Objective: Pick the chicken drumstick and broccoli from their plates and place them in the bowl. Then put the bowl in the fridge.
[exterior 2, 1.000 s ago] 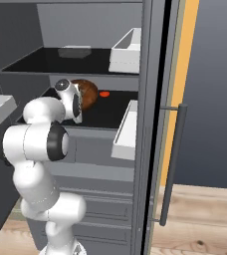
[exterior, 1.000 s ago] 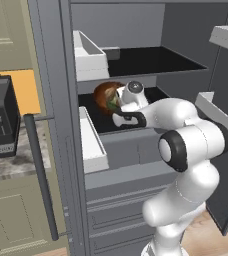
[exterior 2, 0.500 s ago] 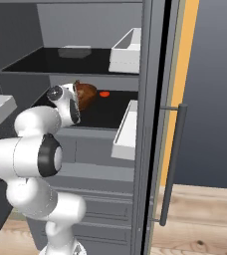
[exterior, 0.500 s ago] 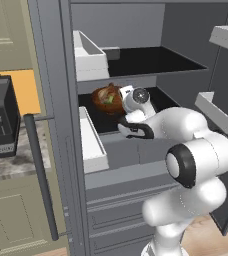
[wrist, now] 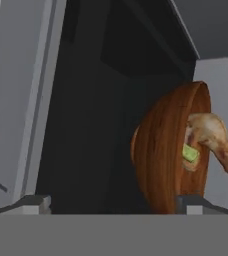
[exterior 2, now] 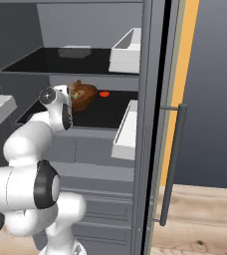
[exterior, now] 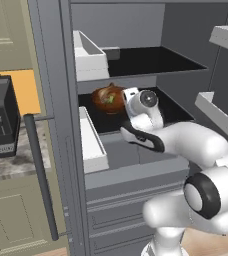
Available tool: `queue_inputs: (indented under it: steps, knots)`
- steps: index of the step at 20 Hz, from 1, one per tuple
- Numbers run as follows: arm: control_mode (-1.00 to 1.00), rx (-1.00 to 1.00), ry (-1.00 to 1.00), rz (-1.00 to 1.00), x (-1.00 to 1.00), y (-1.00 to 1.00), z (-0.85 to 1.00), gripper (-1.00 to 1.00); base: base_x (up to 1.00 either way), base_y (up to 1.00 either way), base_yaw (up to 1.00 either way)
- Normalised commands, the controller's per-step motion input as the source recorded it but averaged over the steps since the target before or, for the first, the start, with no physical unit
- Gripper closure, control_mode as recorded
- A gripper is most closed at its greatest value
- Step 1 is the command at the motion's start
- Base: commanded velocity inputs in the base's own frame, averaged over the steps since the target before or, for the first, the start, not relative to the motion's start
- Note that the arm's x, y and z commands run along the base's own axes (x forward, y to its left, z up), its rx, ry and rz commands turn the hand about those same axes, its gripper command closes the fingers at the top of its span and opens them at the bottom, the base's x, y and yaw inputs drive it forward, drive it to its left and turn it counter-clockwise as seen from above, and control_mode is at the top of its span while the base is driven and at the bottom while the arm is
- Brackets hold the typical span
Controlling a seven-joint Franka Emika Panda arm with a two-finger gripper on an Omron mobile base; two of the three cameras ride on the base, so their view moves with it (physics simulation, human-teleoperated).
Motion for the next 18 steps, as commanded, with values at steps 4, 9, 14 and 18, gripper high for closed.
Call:
queue_inputs:
  steps: [4, 9, 14, 18]
  knots:
    - [-1.00, 0.07, 0.15, 0.01, -0.58, -0.07, 0.55, -1.00, 0.00, 0.00, 0.00]
    - [-1.00, 0.00, 0.18, 0.00, -0.63, -0.11, 0.37, -1.00, 0.00, 0.00, 0.00]
    - [-1.00, 0.00, 0.03, -0.07, -0.83, -0.14, 0.03, -1.00, 0.00, 0.00, 0.00]
    - [-1.00, 0.00, 0.00, -0.10, -0.92, -0.16, -0.02, -1.00, 0.00, 0.00, 0.00]
